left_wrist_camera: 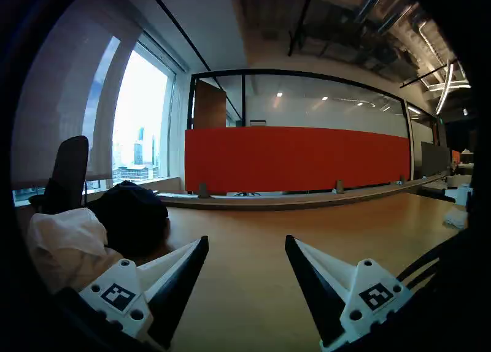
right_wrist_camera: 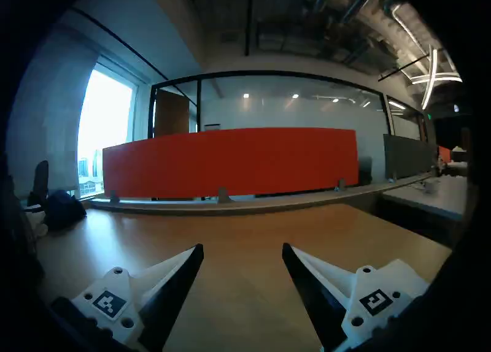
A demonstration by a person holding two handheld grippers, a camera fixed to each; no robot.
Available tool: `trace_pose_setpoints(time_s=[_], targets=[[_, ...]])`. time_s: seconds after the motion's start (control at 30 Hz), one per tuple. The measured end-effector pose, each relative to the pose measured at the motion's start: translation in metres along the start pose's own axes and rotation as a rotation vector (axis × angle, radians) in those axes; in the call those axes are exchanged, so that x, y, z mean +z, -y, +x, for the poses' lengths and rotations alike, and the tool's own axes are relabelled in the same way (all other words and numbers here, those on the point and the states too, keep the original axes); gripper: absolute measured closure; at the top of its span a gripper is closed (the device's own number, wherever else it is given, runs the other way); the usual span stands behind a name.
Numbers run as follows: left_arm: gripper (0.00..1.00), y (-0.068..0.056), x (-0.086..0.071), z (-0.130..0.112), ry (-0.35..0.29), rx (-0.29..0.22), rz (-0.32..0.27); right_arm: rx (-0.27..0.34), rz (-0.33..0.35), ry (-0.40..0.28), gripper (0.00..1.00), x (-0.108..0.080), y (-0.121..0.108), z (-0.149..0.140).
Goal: Fold towel
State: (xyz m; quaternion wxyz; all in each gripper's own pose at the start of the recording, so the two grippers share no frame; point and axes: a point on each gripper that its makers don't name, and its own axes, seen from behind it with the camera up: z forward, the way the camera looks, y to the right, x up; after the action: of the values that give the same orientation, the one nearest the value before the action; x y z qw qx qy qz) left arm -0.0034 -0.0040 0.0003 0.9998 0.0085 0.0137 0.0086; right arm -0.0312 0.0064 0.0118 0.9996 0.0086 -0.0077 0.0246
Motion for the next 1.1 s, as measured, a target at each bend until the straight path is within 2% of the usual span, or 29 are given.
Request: trace_pose_setpoints(time_s=[0.37, 1.1], targets=[[0.08, 0.0002, 0.0002, -0.0001, 0.000, 0.000, 0.000, -0.050, 0.003, -0.027, 0.01, -0.0030, 0.0065, 0.0003], [0.08, -0.0002, 0.0003, 0.0000, 0.000, 0.000, 0.000, -0.050, -0.003, -0.038, 0.01, -0.0066, 0.0051, 0.0043]])
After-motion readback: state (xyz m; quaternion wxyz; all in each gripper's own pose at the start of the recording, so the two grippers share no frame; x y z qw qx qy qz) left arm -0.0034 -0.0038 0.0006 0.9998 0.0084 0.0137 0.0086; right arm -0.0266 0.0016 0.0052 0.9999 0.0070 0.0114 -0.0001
